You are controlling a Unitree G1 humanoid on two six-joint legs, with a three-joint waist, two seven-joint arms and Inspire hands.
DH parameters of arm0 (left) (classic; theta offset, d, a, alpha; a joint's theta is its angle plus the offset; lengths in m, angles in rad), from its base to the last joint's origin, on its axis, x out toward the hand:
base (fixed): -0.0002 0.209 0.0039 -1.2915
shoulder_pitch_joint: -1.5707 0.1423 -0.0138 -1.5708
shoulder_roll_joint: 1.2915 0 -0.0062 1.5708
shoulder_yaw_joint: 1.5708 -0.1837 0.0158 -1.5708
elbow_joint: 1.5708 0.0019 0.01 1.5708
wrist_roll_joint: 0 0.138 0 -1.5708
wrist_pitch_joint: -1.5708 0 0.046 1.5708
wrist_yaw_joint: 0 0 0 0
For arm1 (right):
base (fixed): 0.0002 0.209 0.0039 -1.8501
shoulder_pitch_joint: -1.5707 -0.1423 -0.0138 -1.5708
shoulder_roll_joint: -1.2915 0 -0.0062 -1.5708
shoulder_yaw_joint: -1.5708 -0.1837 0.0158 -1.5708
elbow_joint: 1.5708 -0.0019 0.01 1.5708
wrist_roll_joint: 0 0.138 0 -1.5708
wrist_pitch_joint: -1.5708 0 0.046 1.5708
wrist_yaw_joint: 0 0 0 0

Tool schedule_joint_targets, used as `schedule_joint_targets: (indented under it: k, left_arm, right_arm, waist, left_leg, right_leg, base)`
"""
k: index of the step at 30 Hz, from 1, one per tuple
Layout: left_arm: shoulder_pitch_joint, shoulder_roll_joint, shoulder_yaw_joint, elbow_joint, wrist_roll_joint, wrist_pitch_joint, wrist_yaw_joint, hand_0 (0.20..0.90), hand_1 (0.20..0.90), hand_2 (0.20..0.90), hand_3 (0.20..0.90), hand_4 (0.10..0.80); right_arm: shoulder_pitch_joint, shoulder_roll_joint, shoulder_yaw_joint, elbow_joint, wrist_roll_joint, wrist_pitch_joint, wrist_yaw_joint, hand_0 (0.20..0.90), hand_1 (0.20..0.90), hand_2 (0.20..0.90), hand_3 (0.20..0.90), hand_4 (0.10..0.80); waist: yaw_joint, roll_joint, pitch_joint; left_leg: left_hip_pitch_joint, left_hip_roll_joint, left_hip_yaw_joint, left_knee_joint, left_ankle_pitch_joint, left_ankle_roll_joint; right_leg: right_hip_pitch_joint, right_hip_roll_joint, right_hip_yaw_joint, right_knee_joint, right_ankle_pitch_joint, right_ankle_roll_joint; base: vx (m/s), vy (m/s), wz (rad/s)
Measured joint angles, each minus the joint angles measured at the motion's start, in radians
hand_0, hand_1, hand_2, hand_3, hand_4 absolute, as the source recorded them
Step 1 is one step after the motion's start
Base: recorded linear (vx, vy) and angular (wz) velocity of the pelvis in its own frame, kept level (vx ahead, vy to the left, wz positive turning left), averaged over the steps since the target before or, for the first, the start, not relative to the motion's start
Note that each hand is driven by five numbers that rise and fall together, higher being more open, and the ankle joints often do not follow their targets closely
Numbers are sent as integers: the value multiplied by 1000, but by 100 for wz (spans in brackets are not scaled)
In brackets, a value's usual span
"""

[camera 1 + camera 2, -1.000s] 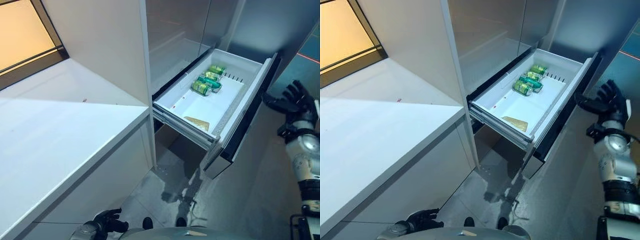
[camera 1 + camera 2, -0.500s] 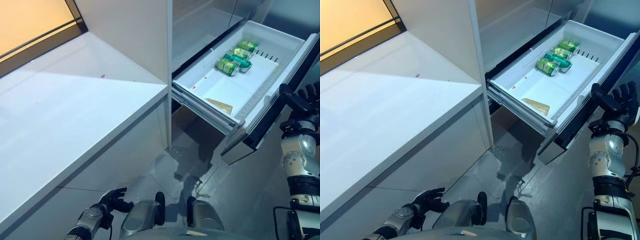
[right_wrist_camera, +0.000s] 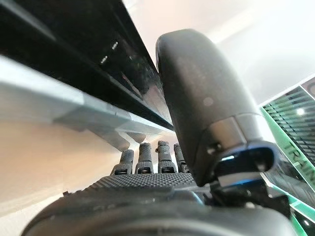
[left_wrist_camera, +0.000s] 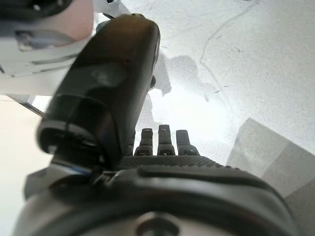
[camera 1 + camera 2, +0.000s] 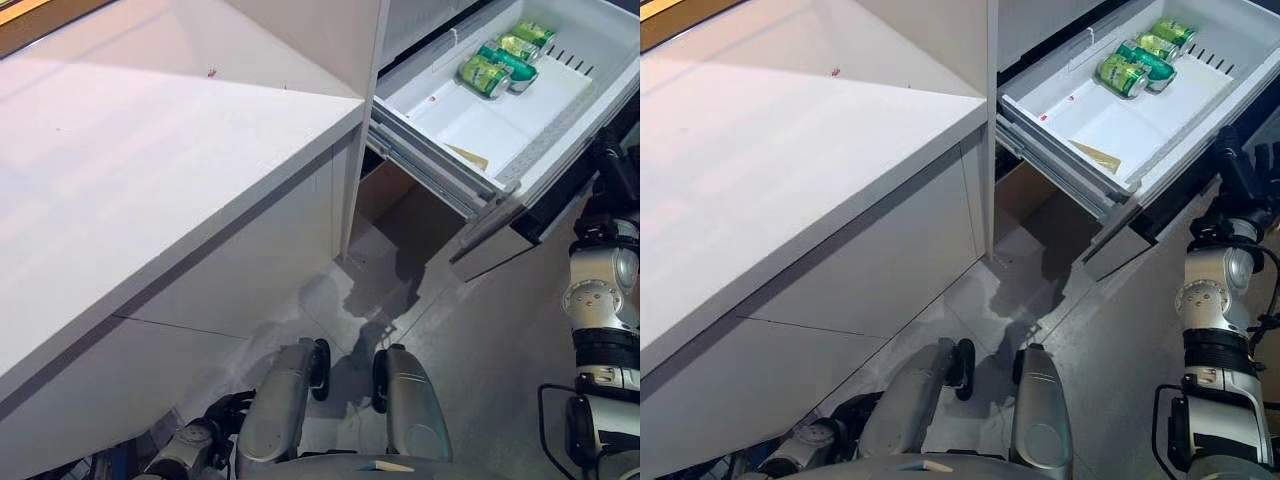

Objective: Put drinks into fridge and close the fridge

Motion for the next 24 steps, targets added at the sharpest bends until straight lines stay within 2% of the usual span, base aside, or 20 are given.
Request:
schedule_joint_targets:
  k: [1, 7, 11, 14, 16, 24]
  left_arm:
    - [1, -4, 0, 0, 0, 0, 4, 900, 900, 900, 900, 800]
    - [1, -17, 0, 0, -19, -20, 5, 900, 900, 900, 900, 800]
    - [5, -20, 1, 3, -38, -20, 4, 900, 900, 900, 900, 800]
    - [13, -22, 1, 6, -38, -21, 3, 900, 900, 900, 900, 800]
    - [24, -19, 2, 15, -38, -22, 3, 900, 900, 900, 900, 800]
    - [36, -19, 3, 50, -34, -45, -10, 900, 900, 900, 900, 800]
  right_arm:
    - [-1, 0, 7, 0, 0, 1, 10, 900, 900, 900, 900, 800]
    - [-45, 3, 29, 30, -5, 4, 32, 900, 900, 900, 900, 800]
    - [-87, 1, 44, 85, -5, 4, 36, 900, 900, 900, 900, 800]
    - [-135, -2, 55, 141, -5, 6, 41, 900, 900, 900, 900, 800]
    - [-163, -2, 61, 177, -5, 8, 49, 900, 900, 900, 900, 800]
    - [-217, -15, 146, 221, -12, 35, 52, 900, 900, 900, 900, 800]
  waist:
    - [-2, 0, 0]
    - [-1, 6, 2]
    - [30, 15, 4]
    - [62, 31, 4]
    - [81, 32, 3]
    - [138, 38, 0]
  left_leg:
    - [0, -10, -14, 0, 4, -2]
    - [-9, -24, -57, -8, 26, -23]
    - [13, -43, -93, -55, 52, -27]
    - [41, -46, -115, -101, 71, -35]
    - [65, -53, -137, -146, 95, -42]
    - [148, -58, -210, -239, 130, -62]
  right_leg:
    - [0, -1, -1, 3, 0, 0]
    - [3, -7, -36, 1, -1, -3]
    - [37, -24, -71, -23, 1, -10]
    - [69, -25, -95, -63, 10, -24]
    - [94, -38, -119, -91, 13, -29]
    - [202, -38, -203, -181, 16, -28]
  base:
    - [10, 53, -3]
    - [22, 53, 15]
    - [41, 49, 27]
    - [28, 53, 20]
    - [18, 42, 31]
    - [41, -3, 28]
